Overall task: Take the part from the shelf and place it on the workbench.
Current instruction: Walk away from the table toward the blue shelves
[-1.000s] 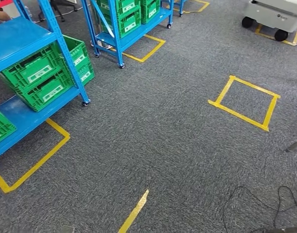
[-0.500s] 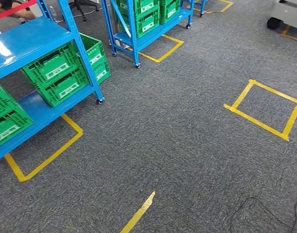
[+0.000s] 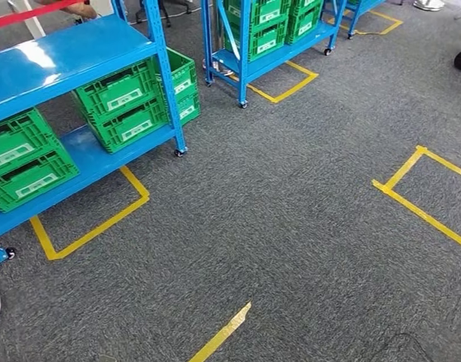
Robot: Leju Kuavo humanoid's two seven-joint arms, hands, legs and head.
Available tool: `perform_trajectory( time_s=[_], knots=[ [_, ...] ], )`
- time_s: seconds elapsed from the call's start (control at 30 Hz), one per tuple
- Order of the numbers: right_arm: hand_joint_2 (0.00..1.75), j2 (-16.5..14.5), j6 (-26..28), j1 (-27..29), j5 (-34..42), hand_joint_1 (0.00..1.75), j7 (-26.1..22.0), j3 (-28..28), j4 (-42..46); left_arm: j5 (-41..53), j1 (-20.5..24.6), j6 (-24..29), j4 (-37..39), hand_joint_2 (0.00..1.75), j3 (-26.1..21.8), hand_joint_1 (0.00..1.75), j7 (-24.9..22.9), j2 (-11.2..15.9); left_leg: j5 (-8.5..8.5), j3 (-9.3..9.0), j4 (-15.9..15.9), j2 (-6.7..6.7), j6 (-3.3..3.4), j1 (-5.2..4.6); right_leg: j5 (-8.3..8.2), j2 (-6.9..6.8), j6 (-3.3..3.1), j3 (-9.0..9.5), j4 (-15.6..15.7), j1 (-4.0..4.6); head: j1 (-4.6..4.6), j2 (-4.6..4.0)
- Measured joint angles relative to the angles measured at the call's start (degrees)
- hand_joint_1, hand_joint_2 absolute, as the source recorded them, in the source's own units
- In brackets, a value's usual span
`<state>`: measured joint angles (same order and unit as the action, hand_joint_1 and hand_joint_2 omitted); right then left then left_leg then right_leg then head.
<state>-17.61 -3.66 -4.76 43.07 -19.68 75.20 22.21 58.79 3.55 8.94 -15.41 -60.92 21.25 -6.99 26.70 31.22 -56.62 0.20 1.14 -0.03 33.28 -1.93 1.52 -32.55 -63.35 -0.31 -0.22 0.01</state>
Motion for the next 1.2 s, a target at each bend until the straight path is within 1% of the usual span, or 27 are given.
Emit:
perform_trajectory(
  time_s=[0.07,0.1,0.13,0.17,0.23,0.27,0.3,0.33,0.4,0.47,0.5,0.57,0.6,0.63,0.67,0.73,0.77,0.83,0.9,0.93,0.97,1.0,1.03,1.1,1.13,1.17,1.2],
  knots=[
    [0.0,0.0,0.0,0.1,0.0,0.0,0.0,0.0,0.0,0.3,0.2,0.0,0.0,0.0,0.0,0.0,0.1,0.0,-0.01,0.05,0.0,-0.86,0.23,-0.01,2.81,1.41,0.3,-4.0,-7.4,-0.12,0.25,-0.01],
    [0.0,0.0,0.0,0.2,0.0,0.0,0.0,0.0,0.0,0.4,0.1,0.0,0.0,0.0,0.0,0.0,0.1,0.0,0.02,0.0,0.0,-1.33,0.25,-0.03,3.15,1.6,0.4,-5.5,-9.8,-0.17,0.28,-0.01],
    [0.0,0.0,0.0,0.3,0.0,0.0,0.0,0.0,0.0,0.5,0.1,0.0,0.0,0.0,0.0,0.0,0.1,-0.1,0.07,-0.1,0.0,-1.83,0.26,-0.03,2.36,1.69,0.47,-6.1,-10.3,-0.22,0.29,-0.01],
    [0.0,0.1,0.0,0.4,0.0,0.0,0.0,0.0,0.0,0.7,0.0,0.0,0.0,0.0,0.0,0.0,0.1,-0.1,0.16,-0.27,-0.1,-2.35,0.19,0.0,0.52,1.77,0.49,-5.57,-8.4,-0.29,0.29,-0.01],
    [0.0,0.1,0.0,0.4,0.0,0.0,0.0,0.0,0.0,1.0,0.0,0.0,0.0,0.0,0.0,0.0,0.1,-0.1,0.46,-0.63,-0.1,-3.34,-0.21,0.0,-3.65,2.73,0.54,-2.43,-1.1,-0.53,0.32,-0.01],
    [0.0,0.1,0.0,0.4,0.0,0.0,0.0,0.0,0.0,1.2,0.1,0.0,0.0,0.0,0.0,0.0,0.1,-0.1,0.65,-0.67,-0.3,-3.76,-0.51,-0.07,-4.72,3.38,0.44,-0.83,2.1,-0.66,0.31,-0.01],
    [0.0,0.1,0.0,0.3,0.0,0.0,0.0,0.0,0.0,1.4,0.1,0.1,0.0,0.0,0.0,0.0,0.1,-0.1,0.75,-0.6,-0.4,-4.1,-0.81,-0.13,-5.05,3.92,0.31,0.18,4.1,-0.74,0.3,-0.01],
    [0.0,0.1,0.1,0.3,0.0,0.0,0.0,0.0,0.0,1.5,0.1,0.1,0.0,0.0,0.0,0.0,0.2,-0.1,0.77,-0.44,-0.5,-4.42,-1.09,-0.17,-4.77,4.17,0.06,0.59,4.7,-0.7,0.29,-0.01],
    [0.0,0.1,0.1,0.2,0.0,0.0,-0.1,0.0,0.0,1.7,-0.1,0.2,0.0,0.0,0.0,0.0,0.2,0.0,0.85,-0.25,-0.6,-4.75,-1.58,0.0,-4.78,3.59,-0.58,0.81,4.9,-0.68,0.3,-0.01],
    [0.0,0.1,0.0,0.2,0.0,0.0,-0.1,0.0,0.0,1.8,-0.1,0.2,0.0,0.0,0.0,0.0,0.2,0.1,2.23,0.62,-2.6,-3.38,-2.16,0.09,-4.74,2.82,-1.26,1.06,5.1,-0.77,0.09,-0.01],
    [0.0,0.1,0.0,0.2,0.0,0.0,-0.1,0.0,0.0,1.9,0.0,0.2,0.0,0.0,0.0,0.0,0.2,0.1,3.71,1.91,-5.3,-2.32,-2.44,0.15,-4.65,2.32,-1.57,1.2,5.2,-0.8,-0.06,-0.01],
    [0.0,0.1,0.0,0.3,0.0,0.0,-0.1,0.0,0.0,2.2,0.1,0.2,0.0,0.0,0.0,0.0,0.2,0.0,7.0,6.02,-13.1,-0.95,-2.87,0.28,-4.26,1.25,-1.97,1.43,5.2,-0.7,-0.36,-0.01],
    [0.0,0.1,0.1,0.4,0.0,0.0,-0.1,0.0,0.0,2.3,0.1,0.3,0.0,0.0,0.0,0.0,0.2,0.0,7.72,7.72,-16.1,-0.77,-2.97,0.34,-4.06,0.74,-2.05,1.6,5.2,-0.67,-0.34,-0.01],
    [0.0,0.1,0.1,0.5,0.0,0.0,-0.1,0.0,0.0,2.4,0.0,0.3,0.0,0.0,0.0,0.0,0.2,0.0,7.26,8.56,-17.2,-0.69,-2.96,0.36,-3.83,0.29,-2.06,1.83,5.2,-0.65,-0.37,-0.01],
    [0.0,0.1,0.1,0.5,0.0,0.0,-0.1,0.0,0.0,2.5,-0.1,0.3,0.0,0.0,0.0,0.0,0.2,0.0,5.67,8.26,-16.1,-0.62,-2.84,0.36,-3.57,-0.1,-2.02,2.16,5.2,-0.62,-0.37,-0.01],
    [0.0,0.1,0.1,0.4,0.0,0.0,-0.1,0.0,0.0,2.5,-0.2,0.4,0.0,0.0,0.0,0.0,0.2,0.1,1.24,5.28,-9.3,0.35,-2.1,0.14,-2.96,-0.88,-1.86,2.86,5.2,-0.55,-0.37,-0.01],
    [0.0,0.1,0.1,0.4,0.0,0.0,-0.1,0.0,0.0,2.6,-0.2,0.4,0.0,0.0,0.0,0.0,0.2,0.1,0.07,3.55,-5.7,1.14,-1.59,-0.12,-2.53,-1.26,-1.62,3.2,5.2,-0.39,-0.39,-0.01],
    [0.0,0.1,0.1,0.4,0.0,0.0,-0.1,0.0,-0.1,2.7,0.0,0.5,0.0,0.0,0.0,0.0,0.2,0.2,-0.06,1.62,-1.7,2.08,-0.68,-0.54,-2.0,-2.12,-0.94,3.88,5.3,-0.18,-0.38,-0.01],
    [0.0,0.1,0.1,0.2,0.0,0.0,-0.1,0.0,-0.1,2.8,0.0,0.6,0.0,0.0,0.0,0.0,0.2,0.2,0.49,1.04,-0.9,1.3,-0.09,-0.48,-1.99,-2.61,-0.06,4.75,5.1,-0.2,-0.33,0.0],
    [0.0,0.1,0.1,0.1,0.0,0.0,-0.1,0.0,-0.1,2.8,-0.2,0.6,0.0,0.0,0.0,0.0,0.2,0.2,0.52,0.61,-0.6,0.85,0.2,-0.32,-1.74,-2.01,0.32,4.91,4.5,-0.29,-0.27,-0.01],
    [0.0,0.1,0.1,0.0,0.0,0.0,-0.1,0.0,-0.1,2.8,-0.2,0.6,0.0,0.0,0.0,0.0,0.2,0.2,0.58,0.15,-0.5,0.44,0.45,-0.18,-0.9,-1.08,0.65,4.31,3.2,-0.39,-0.16,-0.01],
    [0.0,0.1,0.1,0.0,0.0,0.0,-0.1,0.0,-0.1,2.8,-0.1,0.6,0.0,0.0,0.0,0.0,0.2,0.2,0.63,-0.31,-0.4,0.0,0.64,-0.05,0.49,-0.02,0.88,3.01,0.8,-0.47,-0.04,-0.01],
    [0.0,0.1,0.1,0.0,0.0,0.0,-0.1,0.0,-0.1,2.8,0.0,0.7,0.0,0.0,0.0,0.0,0.2,0.2,0.85,-0.55,-0.4,-0.4,0.79,-0.01,2.11,1.0,1.02,1.12,-2.6,-0.51,0.09,-0.01],
    [0.0,0.2,0.1,0.1,0.0,0.0,-0.1,0.0,-0.1,2.8,0.0,0.7,0.0,0.0,0.0,0.0,0.2,0.1,1.33,-0.95,-0.4,-1.39,0.87,-0.02,4.45,1.64,1.13,-3.38,-9.1,-0.52,0.21,-0.01],
    [0.0,0.2,0.1,0.2,0.0,0.0,-0.1,0.0,-0.1,2.8,-0.1,0.7,0.0,0.0,0.0,0.0,0.2,0.1,1.67,-1.32,-0.4,-1.89,0.83,-0.02,4.32,1.73,1.13,-4.91,-10.4,-0.51,0.25,-0.01],
    [0.0,0.2,0.1,0.3,0.0,0.0,-0.1,0.0,-0.1,2.8,-0.2,0.7,0.0,0.0,0.0,0.0,0.2,0.0,2.09,-1.86,-0.5,-2.42,0.73,0.01,3.03,1.77,1.13,-5.5,-9.7,-0.52,0.26,-0.01],
    [0.0,0.2,0.1,0.4,0.0,0.0,-0.1,0.0,-0.1,2.8,-0.3,0.7,0.0,0.0,0.0,0.0,0.2,0.0,2.58,-2.54,-0.5,-2.93,0.58,0.06,0.76,1.89,1.13,-5.18,-7.0,-0.54,0.27,-0.01]
  ],
)
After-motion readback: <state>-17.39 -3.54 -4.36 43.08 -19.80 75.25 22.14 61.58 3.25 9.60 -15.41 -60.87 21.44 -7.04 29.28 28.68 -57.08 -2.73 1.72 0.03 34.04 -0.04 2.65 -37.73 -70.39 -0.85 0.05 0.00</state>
